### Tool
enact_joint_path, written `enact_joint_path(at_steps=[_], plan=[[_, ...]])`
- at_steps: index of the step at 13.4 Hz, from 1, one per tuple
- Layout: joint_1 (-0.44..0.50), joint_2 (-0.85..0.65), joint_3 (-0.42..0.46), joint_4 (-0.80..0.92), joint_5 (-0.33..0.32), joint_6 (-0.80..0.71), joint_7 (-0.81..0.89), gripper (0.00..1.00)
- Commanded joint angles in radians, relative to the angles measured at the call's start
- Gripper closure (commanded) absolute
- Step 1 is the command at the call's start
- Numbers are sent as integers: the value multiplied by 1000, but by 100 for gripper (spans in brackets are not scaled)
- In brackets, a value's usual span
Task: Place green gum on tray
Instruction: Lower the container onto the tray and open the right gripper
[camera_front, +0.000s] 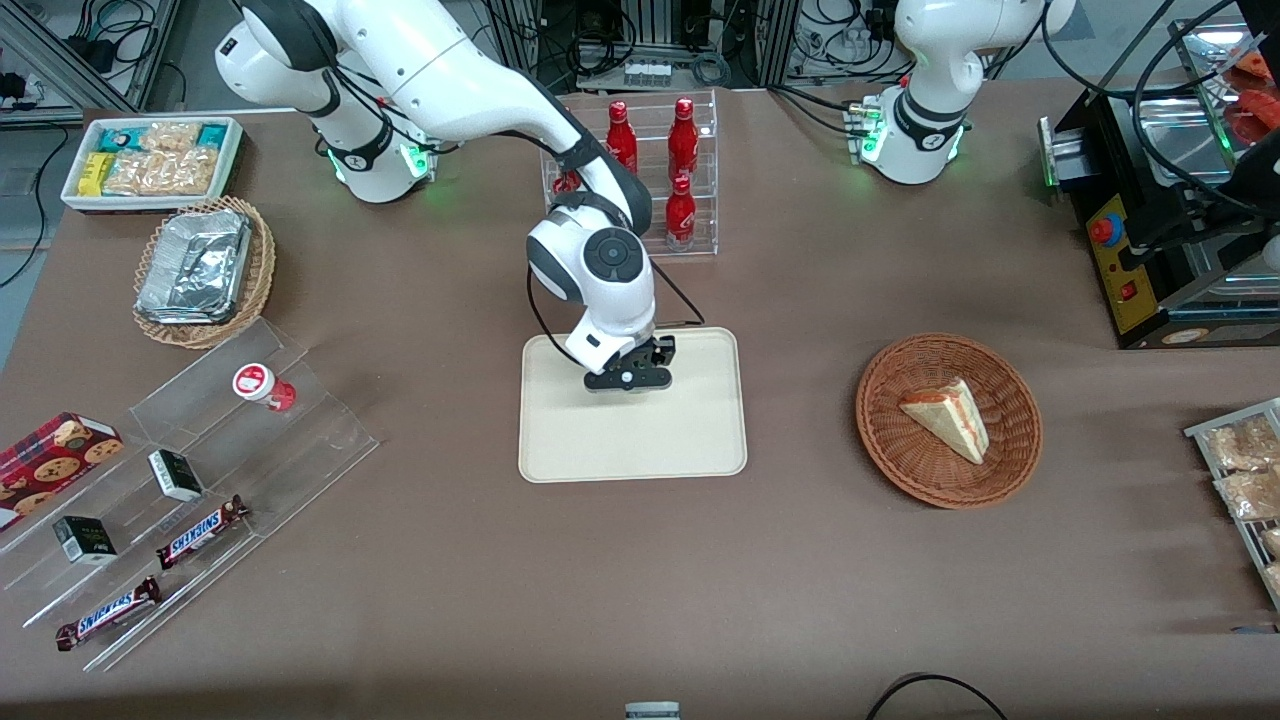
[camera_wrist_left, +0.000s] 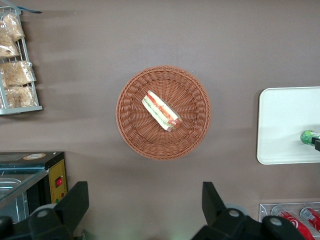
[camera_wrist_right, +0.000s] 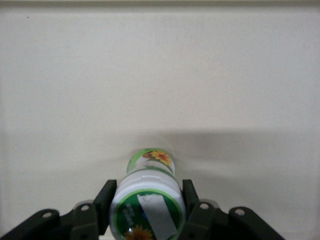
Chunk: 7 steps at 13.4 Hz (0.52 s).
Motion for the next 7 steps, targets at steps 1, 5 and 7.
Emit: enact_joint_path(at_steps=[1, 5, 7], plan=[[9, 26, -11, 33, -25, 0, 28, 74], [-7, 14, -11, 33, -18, 0, 19, 0], [-32, -15, -11, 33, -16, -8, 9, 0]])
